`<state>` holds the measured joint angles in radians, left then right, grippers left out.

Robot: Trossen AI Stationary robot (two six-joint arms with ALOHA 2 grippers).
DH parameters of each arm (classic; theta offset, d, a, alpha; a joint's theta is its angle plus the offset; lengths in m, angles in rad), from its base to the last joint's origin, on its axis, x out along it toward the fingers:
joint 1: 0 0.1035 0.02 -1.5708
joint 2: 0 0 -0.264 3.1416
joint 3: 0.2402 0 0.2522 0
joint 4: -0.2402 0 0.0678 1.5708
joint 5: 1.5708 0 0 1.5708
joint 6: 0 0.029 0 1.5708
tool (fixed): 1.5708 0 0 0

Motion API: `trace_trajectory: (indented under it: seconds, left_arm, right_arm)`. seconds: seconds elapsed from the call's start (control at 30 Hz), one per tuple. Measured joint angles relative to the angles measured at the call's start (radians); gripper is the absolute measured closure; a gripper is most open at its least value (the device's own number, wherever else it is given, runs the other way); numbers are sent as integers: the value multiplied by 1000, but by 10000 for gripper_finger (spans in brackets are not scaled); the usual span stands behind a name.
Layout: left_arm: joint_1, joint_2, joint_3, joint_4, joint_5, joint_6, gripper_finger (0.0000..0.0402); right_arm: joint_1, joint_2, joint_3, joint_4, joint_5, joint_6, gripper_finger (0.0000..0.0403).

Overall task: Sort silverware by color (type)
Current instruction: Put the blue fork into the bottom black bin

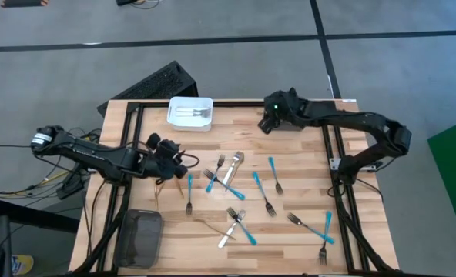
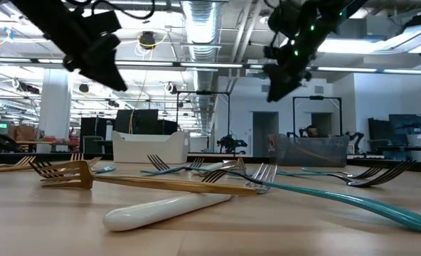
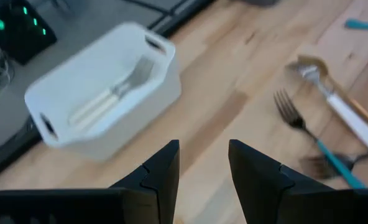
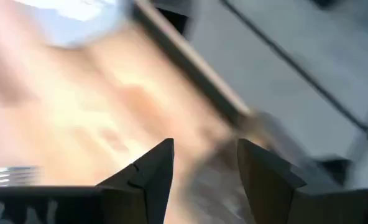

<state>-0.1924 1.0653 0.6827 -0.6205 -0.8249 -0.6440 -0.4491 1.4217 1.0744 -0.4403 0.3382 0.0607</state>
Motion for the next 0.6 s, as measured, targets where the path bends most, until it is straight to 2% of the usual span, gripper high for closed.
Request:
trace_trajectory:
  seconds: [0.13,0.33,0.5,0.6]
  left_arm:
    - [-38,0,0,-88,40,-99,274]
    - [-22,18,-31,-79,62,-145,274]
    - [21,46,-120,124,153,-135,274]
    - [29,74,-182,379,274,50,274]
  right_arm:
    - [70,-2,0,46,-93,20,210]
    - [182,7,0,73,-93,56,212]
    - [294,5,-28,27,49,102,212]
    - [342,2,-50,4,52,141,212]
